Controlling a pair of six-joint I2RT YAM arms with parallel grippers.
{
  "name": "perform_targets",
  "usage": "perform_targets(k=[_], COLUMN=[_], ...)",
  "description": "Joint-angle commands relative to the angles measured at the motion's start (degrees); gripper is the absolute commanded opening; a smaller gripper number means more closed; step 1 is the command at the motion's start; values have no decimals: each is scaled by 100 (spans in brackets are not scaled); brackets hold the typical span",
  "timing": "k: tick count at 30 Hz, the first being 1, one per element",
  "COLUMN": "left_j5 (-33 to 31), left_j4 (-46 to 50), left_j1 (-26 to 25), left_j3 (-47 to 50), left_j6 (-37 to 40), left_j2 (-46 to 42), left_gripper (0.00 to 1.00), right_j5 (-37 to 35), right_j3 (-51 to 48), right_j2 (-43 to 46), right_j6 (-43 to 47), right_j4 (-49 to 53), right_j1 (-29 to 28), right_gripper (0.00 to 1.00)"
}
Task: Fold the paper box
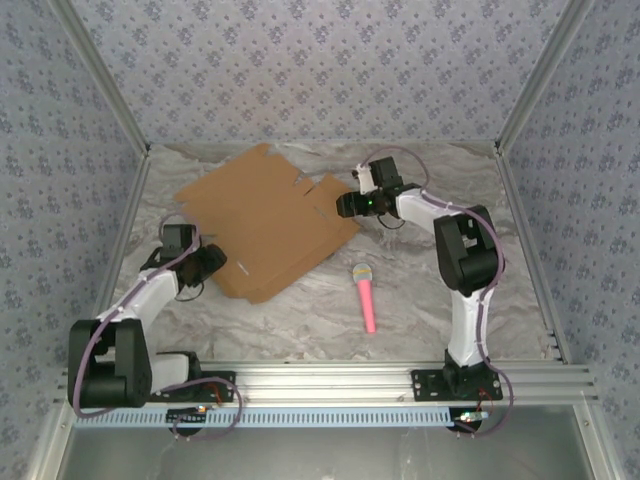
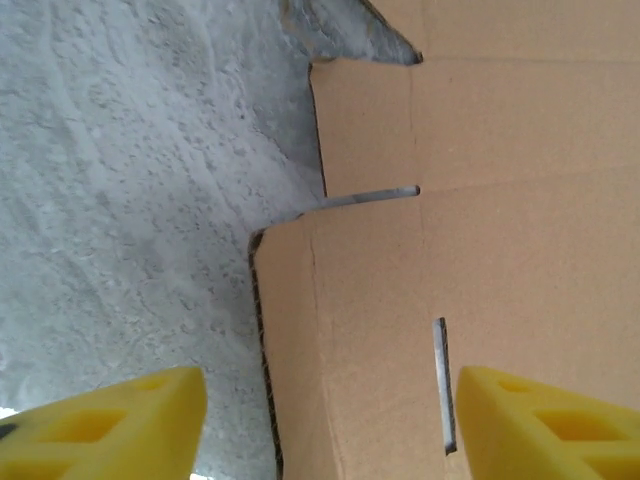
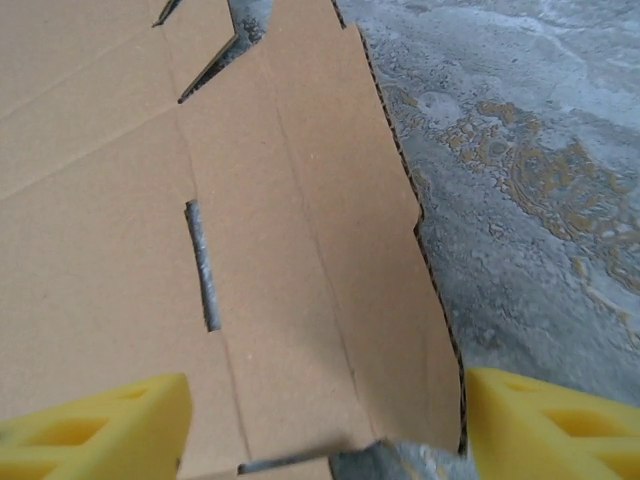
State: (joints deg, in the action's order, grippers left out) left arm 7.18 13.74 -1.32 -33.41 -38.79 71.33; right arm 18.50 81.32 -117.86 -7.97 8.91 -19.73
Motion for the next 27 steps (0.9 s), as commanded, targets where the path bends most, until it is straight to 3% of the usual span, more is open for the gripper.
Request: perform_targets(k=[1,10,17,23,27], left_j5=[305,514,504,222,-199], left_j4=[-325,-676,-810,-747,-383], left_j1=[-83,-150,-170,-171,-167], left_j3=[-25,1,104,346,405], left_j6=[16,-94,-154,-91,92], left_j2=[135,319,77,-122,-304], left_gripper=[49,22,16,24,46], right_j5=[287,753,734,873,781], right_j3=[307,502,238,174,201], right_j2=[-315,-553,61,660,1020], right_j6=[-72,-77,82,583,1356], right_j4=[-149,-475,-416,254,998], right_j1=[32,50,63,83,98], right_gripper=[65,22,2,0,0])
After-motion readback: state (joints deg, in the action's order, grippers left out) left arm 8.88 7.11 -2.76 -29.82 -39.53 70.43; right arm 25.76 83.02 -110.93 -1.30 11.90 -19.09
